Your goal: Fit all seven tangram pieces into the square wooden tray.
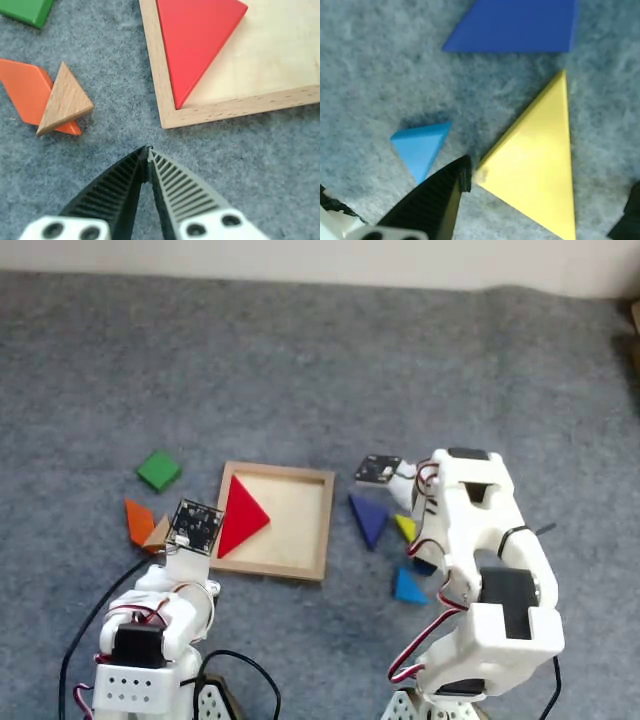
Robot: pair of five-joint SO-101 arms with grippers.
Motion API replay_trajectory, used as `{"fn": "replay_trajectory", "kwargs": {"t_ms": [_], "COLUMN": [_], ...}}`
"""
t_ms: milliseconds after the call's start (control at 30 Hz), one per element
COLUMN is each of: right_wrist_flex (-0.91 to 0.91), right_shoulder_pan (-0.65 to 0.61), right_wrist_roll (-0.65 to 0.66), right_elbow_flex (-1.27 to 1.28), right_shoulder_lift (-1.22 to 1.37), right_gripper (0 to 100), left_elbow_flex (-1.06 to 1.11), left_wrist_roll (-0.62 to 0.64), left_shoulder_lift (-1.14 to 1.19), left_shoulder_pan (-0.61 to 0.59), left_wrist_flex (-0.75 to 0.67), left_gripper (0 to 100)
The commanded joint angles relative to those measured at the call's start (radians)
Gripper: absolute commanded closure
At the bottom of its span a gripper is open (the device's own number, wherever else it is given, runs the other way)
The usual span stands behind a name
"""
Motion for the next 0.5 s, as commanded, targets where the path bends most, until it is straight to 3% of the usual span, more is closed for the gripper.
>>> {"fn": "replay_trajectory", "kwargs": {"t_ms": [0, 467], "right_wrist_flex": [-0.015, -0.005], "right_shoulder_pan": [0.018, 0.018], "right_wrist_roll": [0.034, 0.054], "right_elbow_flex": [-0.036, -0.045], "right_shoulder_lift": [-0.012, -0.021], "right_gripper": [61.3, 79.6], "left_elbow_flex": [0.021, 0.021], "left_wrist_roll": [0.008, 0.008], "left_shoulder_lift": [-0.042, -0.042], "left_shoulder_pan": [-0.015, -0.015], "left_wrist_flex": [0.003, 0.003], "left_gripper": [99, 99]}}
